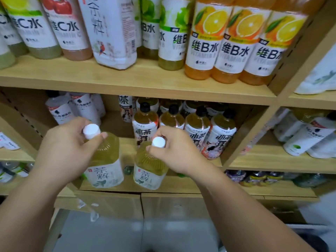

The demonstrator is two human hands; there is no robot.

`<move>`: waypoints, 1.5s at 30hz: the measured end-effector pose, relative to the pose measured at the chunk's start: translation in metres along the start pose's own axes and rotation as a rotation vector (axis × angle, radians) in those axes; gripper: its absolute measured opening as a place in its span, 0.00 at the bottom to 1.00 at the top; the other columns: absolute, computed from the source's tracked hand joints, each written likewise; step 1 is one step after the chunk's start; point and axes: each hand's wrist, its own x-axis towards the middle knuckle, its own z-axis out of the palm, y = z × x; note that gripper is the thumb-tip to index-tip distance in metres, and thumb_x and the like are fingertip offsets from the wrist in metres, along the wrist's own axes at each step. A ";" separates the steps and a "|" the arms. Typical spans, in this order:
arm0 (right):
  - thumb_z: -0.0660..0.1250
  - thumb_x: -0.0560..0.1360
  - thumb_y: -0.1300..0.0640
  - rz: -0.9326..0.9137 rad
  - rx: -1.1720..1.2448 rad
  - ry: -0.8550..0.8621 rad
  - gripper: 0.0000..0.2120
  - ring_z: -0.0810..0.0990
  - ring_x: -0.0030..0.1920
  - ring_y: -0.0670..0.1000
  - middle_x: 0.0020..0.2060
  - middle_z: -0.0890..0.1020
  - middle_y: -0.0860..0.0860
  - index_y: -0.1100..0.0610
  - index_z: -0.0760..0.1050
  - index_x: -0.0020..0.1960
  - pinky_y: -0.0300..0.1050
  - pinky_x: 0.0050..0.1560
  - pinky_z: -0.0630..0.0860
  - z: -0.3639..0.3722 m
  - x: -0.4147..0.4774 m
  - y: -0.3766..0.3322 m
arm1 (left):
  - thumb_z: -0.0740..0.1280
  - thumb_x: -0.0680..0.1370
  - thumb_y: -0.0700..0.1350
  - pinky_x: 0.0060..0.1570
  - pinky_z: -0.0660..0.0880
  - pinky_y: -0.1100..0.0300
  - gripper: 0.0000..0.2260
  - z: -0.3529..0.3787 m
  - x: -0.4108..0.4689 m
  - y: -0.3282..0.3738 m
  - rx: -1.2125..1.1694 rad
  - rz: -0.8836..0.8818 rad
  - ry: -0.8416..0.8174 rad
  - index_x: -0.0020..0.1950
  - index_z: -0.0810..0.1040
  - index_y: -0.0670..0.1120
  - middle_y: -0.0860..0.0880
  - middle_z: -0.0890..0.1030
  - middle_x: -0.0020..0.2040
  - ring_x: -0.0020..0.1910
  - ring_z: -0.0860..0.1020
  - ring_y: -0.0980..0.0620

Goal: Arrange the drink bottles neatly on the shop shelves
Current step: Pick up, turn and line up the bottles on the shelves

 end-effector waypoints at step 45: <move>0.74 0.74 0.49 0.460 0.036 0.499 0.08 0.80 0.39 0.50 0.36 0.80 0.48 0.48 0.75 0.43 0.56 0.42 0.80 -0.358 -0.224 0.347 | 0.72 0.78 0.52 0.36 0.66 0.55 0.11 0.337 -0.059 0.466 -0.191 0.264 -0.260 0.44 0.76 0.47 0.48 0.78 0.36 0.40 0.78 0.41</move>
